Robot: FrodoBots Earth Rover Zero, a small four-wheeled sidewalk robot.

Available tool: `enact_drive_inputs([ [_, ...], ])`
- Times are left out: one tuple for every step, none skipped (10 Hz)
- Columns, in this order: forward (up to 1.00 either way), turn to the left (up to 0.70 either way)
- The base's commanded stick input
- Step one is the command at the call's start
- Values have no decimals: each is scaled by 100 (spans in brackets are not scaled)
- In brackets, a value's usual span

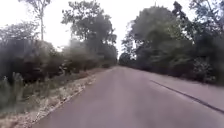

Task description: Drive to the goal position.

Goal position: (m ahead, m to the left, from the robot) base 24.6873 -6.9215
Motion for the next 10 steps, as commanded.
enact_drive_inputs([
  [100,0],
  [100,0],
  [100,0],
  [100,0],
  [100,0],
  [100,0],
  [100,0],
  [100,-37],
  [100,-40],
  [100,-40],
])
